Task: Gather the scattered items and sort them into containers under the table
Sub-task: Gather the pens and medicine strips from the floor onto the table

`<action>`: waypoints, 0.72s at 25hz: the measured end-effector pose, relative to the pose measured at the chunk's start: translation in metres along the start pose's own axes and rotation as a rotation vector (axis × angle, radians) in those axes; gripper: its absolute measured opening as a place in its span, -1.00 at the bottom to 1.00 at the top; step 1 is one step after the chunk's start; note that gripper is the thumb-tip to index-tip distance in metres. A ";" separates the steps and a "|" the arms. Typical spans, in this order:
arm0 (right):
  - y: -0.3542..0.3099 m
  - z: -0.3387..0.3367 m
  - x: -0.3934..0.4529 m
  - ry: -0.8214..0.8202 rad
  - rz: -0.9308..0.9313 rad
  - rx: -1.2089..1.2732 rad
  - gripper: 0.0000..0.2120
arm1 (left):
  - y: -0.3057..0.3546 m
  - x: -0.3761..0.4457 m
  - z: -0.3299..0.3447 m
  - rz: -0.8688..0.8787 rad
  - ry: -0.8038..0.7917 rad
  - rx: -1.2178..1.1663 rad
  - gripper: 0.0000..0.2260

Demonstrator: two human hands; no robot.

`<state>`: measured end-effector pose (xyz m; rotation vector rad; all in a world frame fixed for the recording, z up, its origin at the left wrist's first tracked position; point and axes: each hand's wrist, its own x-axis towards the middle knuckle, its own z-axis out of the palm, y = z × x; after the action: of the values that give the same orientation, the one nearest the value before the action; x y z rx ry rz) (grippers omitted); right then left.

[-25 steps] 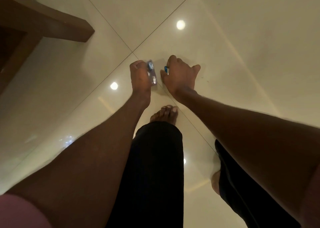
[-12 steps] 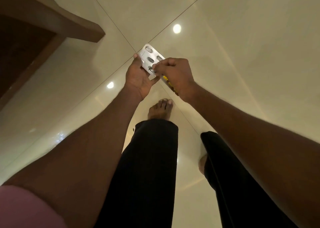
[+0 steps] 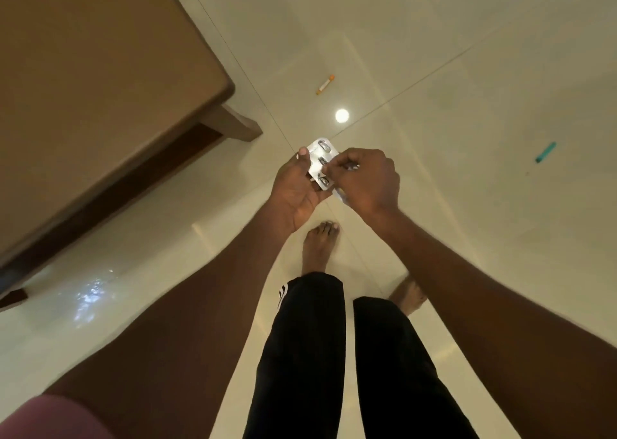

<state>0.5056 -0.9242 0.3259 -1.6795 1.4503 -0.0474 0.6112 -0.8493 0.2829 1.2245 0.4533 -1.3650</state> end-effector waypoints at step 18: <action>-0.115 -0.025 -0.104 -0.434 0.178 0.379 -0.81 | 0.056 -0.183 -0.052 0.158 0.004 -0.142 -0.71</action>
<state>0.5483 -0.8636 0.4644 -1.1610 1.1678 0.1264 0.6378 -0.7303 0.4395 1.1223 0.4395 -1.1763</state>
